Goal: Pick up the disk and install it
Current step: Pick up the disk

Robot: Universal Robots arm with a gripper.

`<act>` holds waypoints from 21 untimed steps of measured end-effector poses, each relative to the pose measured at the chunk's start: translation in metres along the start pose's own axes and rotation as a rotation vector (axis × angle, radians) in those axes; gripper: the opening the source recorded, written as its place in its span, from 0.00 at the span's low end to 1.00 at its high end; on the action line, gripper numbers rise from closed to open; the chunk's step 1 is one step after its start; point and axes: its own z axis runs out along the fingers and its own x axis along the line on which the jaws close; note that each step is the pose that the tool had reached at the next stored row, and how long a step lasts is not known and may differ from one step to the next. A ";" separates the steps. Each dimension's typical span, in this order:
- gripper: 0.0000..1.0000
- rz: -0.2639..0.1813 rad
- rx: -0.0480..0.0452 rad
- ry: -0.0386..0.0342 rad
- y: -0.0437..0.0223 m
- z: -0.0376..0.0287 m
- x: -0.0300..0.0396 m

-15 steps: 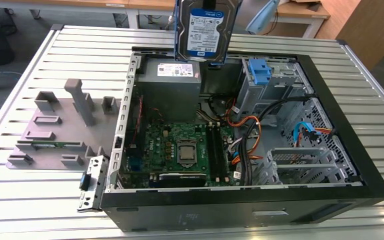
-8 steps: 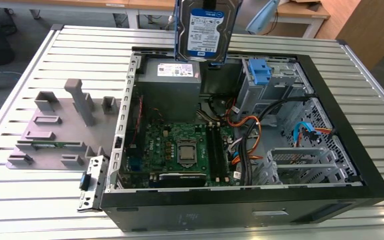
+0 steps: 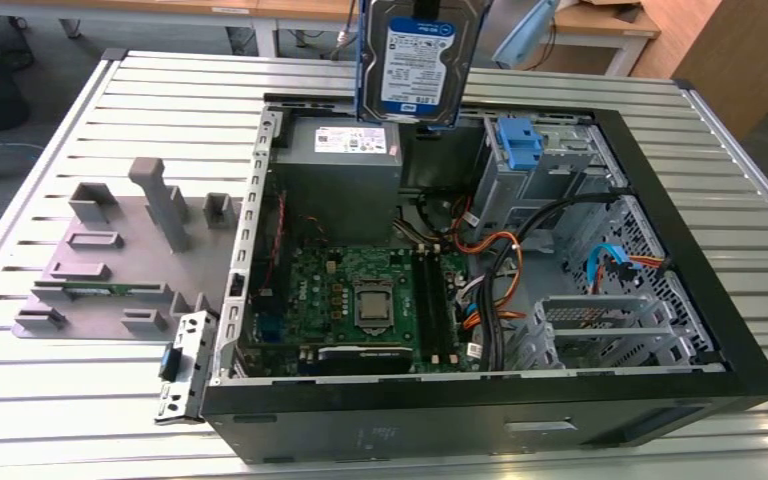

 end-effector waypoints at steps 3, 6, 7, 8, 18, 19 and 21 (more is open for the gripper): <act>0.35 0.000 0.0000 0.0000 -0.0034 0.0000 -0.0002; 0.35 0.000 0.0000 0.0000 -0.0068 0.0000 -0.0004; 0.35 0.000 0.0000 0.0000 -0.0081 0.0000 -0.0005; 0.35 0.000 0.0000 0.0000 -0.0090 -0.0001 -0.0005; 0.35 0.000 0.0000 0.0000 -0.0117 -0.0001 -0.0007; 0.35 0.000 0.0000 0.0000 -0.0125 -0.0001 -0.0008; 0.35 0.000 0.0000 0.0000 -0.0142 0.0000 -0.0009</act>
